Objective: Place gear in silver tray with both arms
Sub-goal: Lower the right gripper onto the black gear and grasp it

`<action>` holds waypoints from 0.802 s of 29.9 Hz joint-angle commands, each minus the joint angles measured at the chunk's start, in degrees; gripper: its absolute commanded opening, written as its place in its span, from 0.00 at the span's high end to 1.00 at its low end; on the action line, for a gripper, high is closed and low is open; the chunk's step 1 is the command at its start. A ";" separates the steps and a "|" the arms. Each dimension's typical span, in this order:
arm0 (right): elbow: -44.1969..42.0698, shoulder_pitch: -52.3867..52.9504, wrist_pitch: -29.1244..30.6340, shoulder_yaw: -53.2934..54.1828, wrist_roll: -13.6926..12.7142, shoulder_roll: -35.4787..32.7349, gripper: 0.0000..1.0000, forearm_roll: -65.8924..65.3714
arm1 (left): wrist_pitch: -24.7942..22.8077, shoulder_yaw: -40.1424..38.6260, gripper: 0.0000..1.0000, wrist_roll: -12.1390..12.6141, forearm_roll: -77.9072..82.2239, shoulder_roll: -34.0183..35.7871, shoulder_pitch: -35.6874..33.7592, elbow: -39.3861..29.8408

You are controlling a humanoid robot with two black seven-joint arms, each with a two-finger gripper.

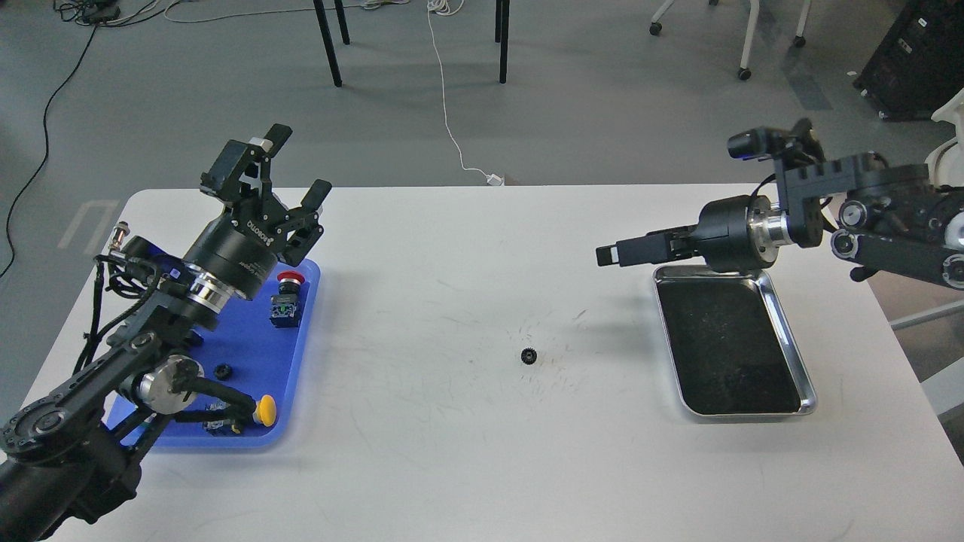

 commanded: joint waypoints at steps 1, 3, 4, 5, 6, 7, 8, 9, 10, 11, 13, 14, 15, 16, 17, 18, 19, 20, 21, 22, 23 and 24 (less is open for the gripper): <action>-1.70 3.79 -3.98 -7.96 0.00 9.22 0.01 -2.25 | -0.02 -1.27 0.02 1.80 -1.43 -0.75 0.02 0.05; -2.92 3.88 -7.23 -11.83 0.00 14.23 0.01 -2.25 | -0.02 -1.27 0.02 1.80 -1.43 -0.84 0.11 0.05; -3.45 3.88 -8.90 -13.59 0.00 16.43 0.01 -2.25 | 0.07 -1.35 0.02 1.80 -1.43 -0.84 0.19 0.05; -3.89 3.80 -11.18 -15.78 0.00 18.63 0.01 -2.25 | -0.02 -1.35 0.02 1.80 -1.43 -0.84 0.28 0.05; -4.16 3.53 -13.29 -17.28 0.00 20.31 0.01 -2.16 | -0.02 -1.35 0.02 1.80 -1.43 -0.84 0.28 0.05; -4.51 3.27 -15.40 -18.86 0.00 21.89 0.01 -2.16 | -0.02 -1.35 0.02 1.80 -1.43 -0.84 0.28 0.05; -4.69 2.92 -17.07 -19.92 0.00 23.12 0.01 -2.16 | 0.07 -1.35 0.02 1.80 -1.43 -0.84 0.28 0.05; -4.86 2.39 -18.57 -20.63 0.00 24.35 0.01 -2.07 | -0.02 -1.35 0.02 1.80 -1.43 -0.84 0.28 0.05; -5.13 1.69 -19.63 -21.07 0.00 25.24 0.02 -2.07 | -0.02 -1.35 0.02 1.88 -1.43 -0.84 0.37 0.05; -5.22 1.16 -20.25 -21.16 0.00 25.85 0.02 -1.99 | 0.07 -1.35 0.02 1.88 -1.43 -0.84 0.37 0.05; -5.30 0.11 -21.13 -21.16 0.00 26.56 0.04 -1.90 | -0.02 -1.35 0.02 1.97 -1.34 -0.93 0.72 -0.04; -5.39 -0.33 -21.65 -21.25 0.00 26.74 0.05 -1.90 | -0.02 -1.35 0.02 1.97 -1.34 -1.02 0.90 -0.04; -5.39 -0.86 -22.01 -21.25 0.00 26.74 0.06 -1.81 | -0.02 -1.35 0.02 1.97 -1.34 -1.11 0.99 -0.04; -5.57 -1.30 -22.36 -21.34 0.00 26.74 0.07 -1.81 | -0.02 -1.35 0.02 1.97 -1.34 -1.11 0.99 -0.04; -5.83 -1.82 -22.71 -21.43 0.00 26.74 0.08 -1.72 | -0.02 -1.35 0.02 1.97 -1.34 -1.19 1.07 -0.04; -6.44 -2.18 -22.98 -21.78 0.00 26.74 0.09 -1.64 | -0.02 -1.35 0.02 1.97 -1.34 -1.20 1.16 -0.13; -7.23 -2.62 -23.15 -22.21 0.00 26.74 0.11 -1.63 | -0.02 -1.35 0.02 1.97 -1.34 -1.28 1.16 -0.13; -7.76 -2.88 -23.24 -22.57 0.00 26.74 0.12 -1.63 | -0.02 -1.35 0.02 1.97 -1.34 -1.37 1.16 -0.22; -8.37 -3.49 -23.24 -22.92 0.00 26.74 0.14 -1.55 | -0.02 -1.35 0.02 1.97 -1.26 -1.37 1.16 -0.22; -8.90 -4.02 -23.24 -23.01 0.00 26.74 0.15 -1.55 | -0.02 -1.35 0.02 1.97 -1.25 -1.46 1.16 -0.22; -9.52 -4.72 -23.24 -23.01 0.00 26.74 0.17 -1.55 | -0.02 -1.35 0.02 1.97 -1.34 -1.46 1.16 -0.22; -9.78 -5.08 -23.24 -23.10 0.00 26.74 0.21 -1.55 | -0.02 -1.35 0.02 1.97 -1.34 -1.46 1.25 -0.22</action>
